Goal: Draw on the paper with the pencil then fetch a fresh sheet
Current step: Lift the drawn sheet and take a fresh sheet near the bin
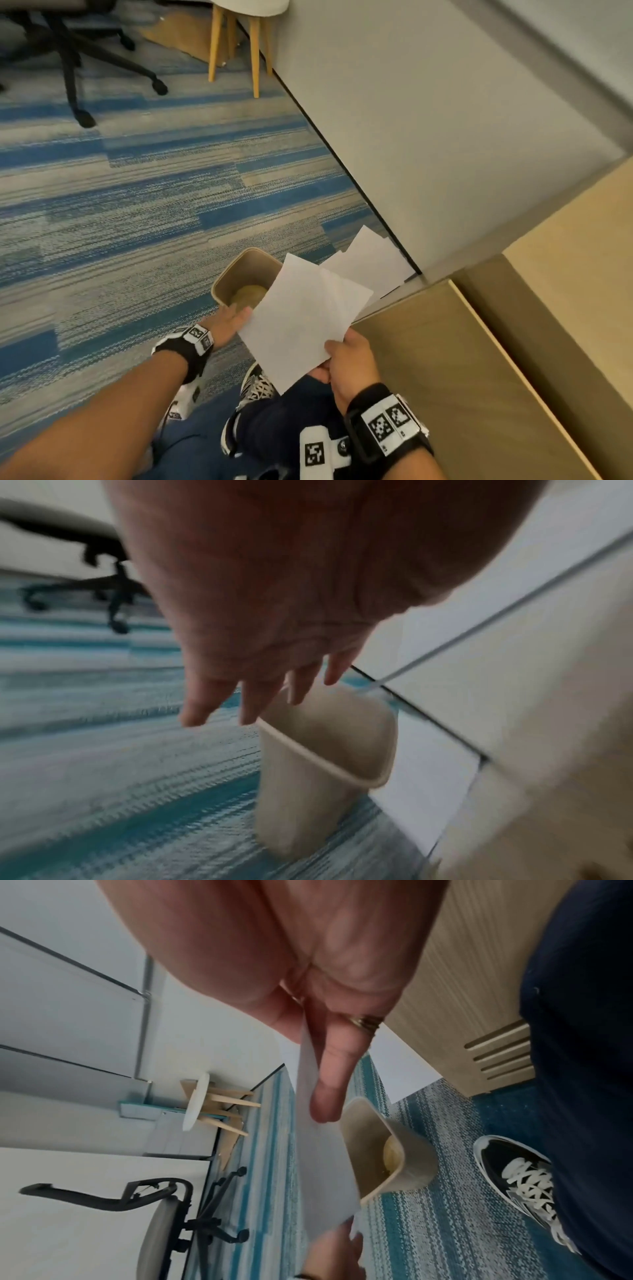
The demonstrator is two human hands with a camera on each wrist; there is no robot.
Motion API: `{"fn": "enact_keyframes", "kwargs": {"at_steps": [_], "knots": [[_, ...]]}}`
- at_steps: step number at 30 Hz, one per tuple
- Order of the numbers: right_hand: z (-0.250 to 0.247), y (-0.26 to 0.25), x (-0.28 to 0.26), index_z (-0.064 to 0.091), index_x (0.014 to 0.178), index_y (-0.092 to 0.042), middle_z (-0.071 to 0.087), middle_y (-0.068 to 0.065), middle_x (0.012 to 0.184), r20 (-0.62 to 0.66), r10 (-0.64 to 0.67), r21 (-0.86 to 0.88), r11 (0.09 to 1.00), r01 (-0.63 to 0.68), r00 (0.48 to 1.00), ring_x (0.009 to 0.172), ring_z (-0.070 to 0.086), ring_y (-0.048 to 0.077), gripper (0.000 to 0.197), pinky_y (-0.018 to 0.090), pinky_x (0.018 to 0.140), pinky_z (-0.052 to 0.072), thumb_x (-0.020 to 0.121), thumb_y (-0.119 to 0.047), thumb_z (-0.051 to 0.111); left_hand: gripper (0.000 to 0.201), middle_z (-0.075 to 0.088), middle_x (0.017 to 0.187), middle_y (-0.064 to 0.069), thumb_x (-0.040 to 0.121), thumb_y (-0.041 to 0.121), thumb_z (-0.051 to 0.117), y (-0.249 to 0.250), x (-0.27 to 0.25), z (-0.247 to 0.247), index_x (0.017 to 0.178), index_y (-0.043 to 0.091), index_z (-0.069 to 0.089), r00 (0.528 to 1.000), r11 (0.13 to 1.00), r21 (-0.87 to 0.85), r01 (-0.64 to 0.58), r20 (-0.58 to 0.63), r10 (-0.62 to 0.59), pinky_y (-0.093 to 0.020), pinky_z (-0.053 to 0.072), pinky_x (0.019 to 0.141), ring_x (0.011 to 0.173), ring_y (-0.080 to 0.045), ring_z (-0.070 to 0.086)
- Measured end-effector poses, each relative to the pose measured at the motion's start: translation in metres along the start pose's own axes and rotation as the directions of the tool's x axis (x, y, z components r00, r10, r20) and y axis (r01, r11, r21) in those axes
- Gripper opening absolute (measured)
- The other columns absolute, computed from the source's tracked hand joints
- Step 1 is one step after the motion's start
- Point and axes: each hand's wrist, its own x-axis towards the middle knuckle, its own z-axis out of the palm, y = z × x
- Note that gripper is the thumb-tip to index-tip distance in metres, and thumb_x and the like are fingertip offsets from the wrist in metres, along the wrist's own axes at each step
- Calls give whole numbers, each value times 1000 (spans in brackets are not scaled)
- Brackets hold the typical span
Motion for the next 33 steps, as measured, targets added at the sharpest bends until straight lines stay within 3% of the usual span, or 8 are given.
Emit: {"fn": "enact_keyframes", "kwargs": {"at_steps": [5,9,12,14,17,20,26,33], "knots": [[-20,-16,-36,66,122,-5,73,16,112,53,-66,-29,997,68,996,77,66,25,37,23,44,51,104,7,35,85,24,164,-5,91,73,29,36,-36,-33,159,21,16,993,960,-270,-79,-111,50,-41,23,118,147,-26,30],[-40,-24,-61,71,116,-11,78,14,111,113,-120,-30,992,124,986,88,71,28,40,32,53,56,103,6,37,48,66,122,-4,100,41,52,52,-67,-64,145,26,41,983,857,-489,-164,-156,99,-30,50,78,89,-13,69],[-53,-35,-81,72,107,-9,78,12,89,167,-169,-29,984,176,971,65,66,18,38,26,47,47,102,8,38,89,73,116,-9,66,58,84,63,-91,-84,138,16,53,969,772,-587,-241,-96,230,-46,55,92,101,-29,71],[-59,-42,-93,71,106,-6,75,3,73,208,-200,-35,977,211,958,51,63,10,38,20,39,42,103,9,37,95,69,125,-14,58,47,93,67,-101,-92,138,20,51,950,731,-635,-249,-16,311,-55,52,95,109,-39,67],[-62,-53,-103,71,107,-9,78,6,84,227,-248,-71,960,270,942,62,68,17,35,23,46,47,104,5,39,93,67,125,-21,76,4,83,80,-121,-106,143,43,32,922,708,-641,-296,0,386,-55,58,79,106,-48,66],[-57,-66,-110,70,115,-13,78,17,106,194,-278,-48,955,292,941,86,72,34,24,39,68,58,106,-7,48,99,71,117,-20,81,-10,66,80,-134,-122,142,55,22,910,692,-613,-381,-115,399,-48,60,66,99,-47,69],[-51,-61,-105,61,129,-21,77,13,114,178,-280,45,960,277,943,84,75,30,27,32,58,64,103,-15,60,35,68,123,-13,95,-2,59,62,-122,-122,114,25,69,880,782,-444,-437,-389,272,-32,58,68,83,-25,70],[-45,-28,-70,62,129,-26,75,1,121,129,-181,4,983,182,975,93,75,27,31,35,65,64,100,-16,66,50,64,125,-5,92,0,63,62,-60,-60,106,47,68,901,787,-499,-363,-403,160,-51,56,89,108,-31,64]]}}
